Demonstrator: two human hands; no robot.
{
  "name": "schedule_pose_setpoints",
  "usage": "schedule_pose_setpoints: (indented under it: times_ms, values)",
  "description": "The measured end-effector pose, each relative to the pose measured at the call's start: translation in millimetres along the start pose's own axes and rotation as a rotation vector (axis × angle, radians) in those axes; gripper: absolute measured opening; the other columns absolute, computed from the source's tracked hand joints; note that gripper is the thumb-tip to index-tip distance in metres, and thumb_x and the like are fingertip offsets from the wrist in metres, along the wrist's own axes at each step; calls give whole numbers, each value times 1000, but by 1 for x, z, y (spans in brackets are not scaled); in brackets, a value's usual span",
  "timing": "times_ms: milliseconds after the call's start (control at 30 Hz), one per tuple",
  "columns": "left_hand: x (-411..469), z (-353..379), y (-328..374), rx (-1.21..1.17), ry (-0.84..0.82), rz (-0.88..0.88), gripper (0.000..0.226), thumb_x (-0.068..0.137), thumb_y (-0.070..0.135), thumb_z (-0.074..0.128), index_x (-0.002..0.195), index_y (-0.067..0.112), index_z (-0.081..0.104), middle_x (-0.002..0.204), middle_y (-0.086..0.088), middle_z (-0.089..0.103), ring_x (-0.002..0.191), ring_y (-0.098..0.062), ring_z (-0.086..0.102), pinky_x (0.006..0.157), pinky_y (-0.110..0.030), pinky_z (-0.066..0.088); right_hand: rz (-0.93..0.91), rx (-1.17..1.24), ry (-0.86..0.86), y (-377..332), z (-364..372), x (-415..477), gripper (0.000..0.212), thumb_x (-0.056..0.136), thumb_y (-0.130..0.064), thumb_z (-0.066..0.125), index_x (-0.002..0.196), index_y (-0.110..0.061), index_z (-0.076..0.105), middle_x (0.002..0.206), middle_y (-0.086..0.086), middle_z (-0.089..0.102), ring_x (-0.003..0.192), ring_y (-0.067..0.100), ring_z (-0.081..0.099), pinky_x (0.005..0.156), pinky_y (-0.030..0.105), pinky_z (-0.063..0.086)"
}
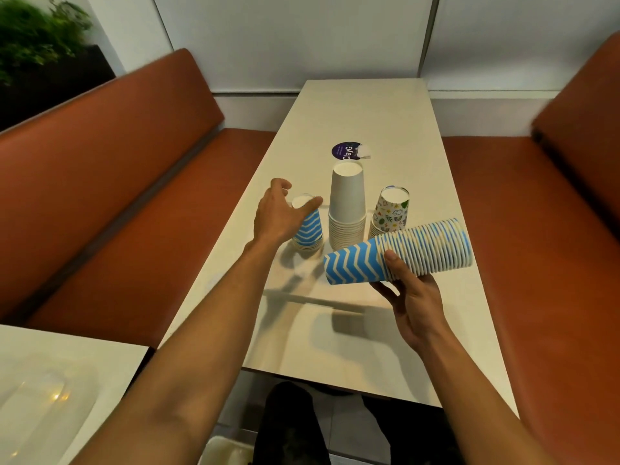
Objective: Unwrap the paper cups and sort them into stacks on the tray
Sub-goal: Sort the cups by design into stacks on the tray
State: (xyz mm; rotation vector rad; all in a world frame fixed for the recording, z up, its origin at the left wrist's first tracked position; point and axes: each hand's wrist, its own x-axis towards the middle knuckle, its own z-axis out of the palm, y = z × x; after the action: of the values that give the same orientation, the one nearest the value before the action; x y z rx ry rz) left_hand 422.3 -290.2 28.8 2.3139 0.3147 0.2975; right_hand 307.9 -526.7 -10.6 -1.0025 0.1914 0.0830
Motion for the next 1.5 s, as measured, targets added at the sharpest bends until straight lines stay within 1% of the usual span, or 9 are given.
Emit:
schedule_pose_setpoints:
  times_ms: [100,167,267,400,600,867,1067,1300,1500]
  values:
    - [-26,-6,3,-204,183,-16,58,90,63,67,126,19,53,126,2,60,113,-19,60,94,-38,52,5,25,8,-2,4,-3,99,39,-45,103,125,-19,62,113,0,77,112,23,72,84,41,64]
    - [-50,-9,6,-368,188,-50,47,93,55,67,121,19,55,116,7,63,102,-12,62,88,-31,52,4,33,-1,-1,6,-5,80,58,-30,95,129,-17,59,109,-1,78,112,26,72,84,41,64]
    - [-83,-6,3,-643,-65,-130,44,93,43,74,123,15,58,119,0,67,102,-14,67,83,-34,57,2,57,-12,-2,11,-9,61,72,-14,78,130,-16,57,105,-1,78,107,25,73,84,42,64]
    - [-116,-3,-12,-850,-440,-169,70,71,44,85,133,24,59,130,-6,68,115,-20,69,91,-39,58,6,63,-42,-4,16,-13,60,74,-13,77,131,-16,57,109,0,78,107,25,74,87,43,64]
    - [-132,-2,-24,-983,-532,-165,70,72,24,88,135,17,58,122,-11,68,107,-25,70,88,-39,58,17,44,-73,-9,19,-19,56,71,-17,80,124,-19,61,104,-2,79,109,25,73,91,47,62]
    - [-128,-17,-22,-817,-465,-204,58,80,52,79,123,14,65,100,-7,74,82,-27,72,78,-38,59,13,54,-22,-9,26,-17,54,72,-14,78,123,-15,62,105,-1,78,107,23,72,91,41,61]
    - [-102,-37,-30,-791,-259,-269,38,90,39,75,113,12,62,97,-11,71,72,-22,68,66,-32,58,-41,122,94,-15,20,-10,70,74,-16,78,140,-6,56,114,3,74,107,23,72,88,40,62]
    - [-42,-61,-27,-531,113,-152,68,66,44,92,116,19,53,112,-2,68,94,-16,69,77,-36,58,-56,64,100,-17,13,-6,69,73,-16,78,138,-11,57,120,3,73,113,25,71,87,36,63]
    - [3,-44,12,-128,33,18,67,75,40,90,126,18,51,122,1,62,107,-20,60,85,-33,48,-39,-7,68,-13,11,-3,67,69,-20,82,132,-13,59,122,7,72,118,28,69,89,39,62]
